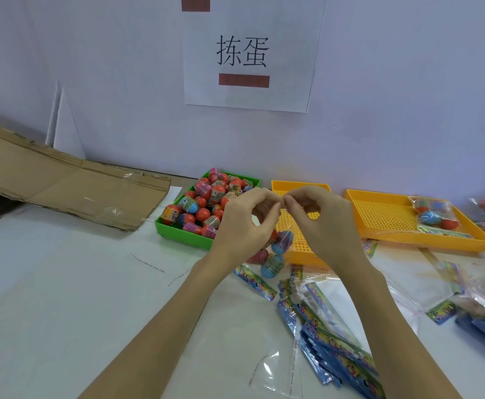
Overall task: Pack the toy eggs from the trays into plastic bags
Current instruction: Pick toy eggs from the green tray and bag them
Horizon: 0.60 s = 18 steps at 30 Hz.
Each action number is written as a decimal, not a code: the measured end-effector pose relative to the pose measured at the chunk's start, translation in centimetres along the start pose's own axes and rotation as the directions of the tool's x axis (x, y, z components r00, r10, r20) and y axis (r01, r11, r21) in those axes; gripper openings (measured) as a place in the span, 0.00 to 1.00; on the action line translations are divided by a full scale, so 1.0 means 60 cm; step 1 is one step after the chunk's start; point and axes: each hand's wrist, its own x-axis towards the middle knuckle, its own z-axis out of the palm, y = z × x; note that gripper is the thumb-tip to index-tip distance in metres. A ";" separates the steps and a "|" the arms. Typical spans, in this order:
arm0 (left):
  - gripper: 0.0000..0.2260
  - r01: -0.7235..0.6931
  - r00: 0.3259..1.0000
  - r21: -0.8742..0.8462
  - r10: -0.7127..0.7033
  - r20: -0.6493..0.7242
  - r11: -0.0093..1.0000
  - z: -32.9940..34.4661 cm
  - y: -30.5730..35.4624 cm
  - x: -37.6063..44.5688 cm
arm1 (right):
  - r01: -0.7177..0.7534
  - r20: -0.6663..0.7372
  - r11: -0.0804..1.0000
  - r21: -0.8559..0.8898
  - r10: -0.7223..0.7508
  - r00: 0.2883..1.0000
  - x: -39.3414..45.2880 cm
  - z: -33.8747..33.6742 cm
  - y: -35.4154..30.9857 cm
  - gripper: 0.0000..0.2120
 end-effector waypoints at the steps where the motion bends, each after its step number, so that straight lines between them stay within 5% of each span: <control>1: 0.04 0.002 1.000 -0.003 -0.002 0.003 1.000 0.000 0.000 0.000 | -0.015 0.000 1.000 0.009 0.015 1.000 0.000 0.001 -0.001 0.03; 18: 0.04 0.255 0.965 -0.226 -0.233 0.119 0.940 -0.007 0.002 0.000 | -0.036 0.057 0.998 0.060 0.032 0.998 0.002 -0.013 -0.006 0.08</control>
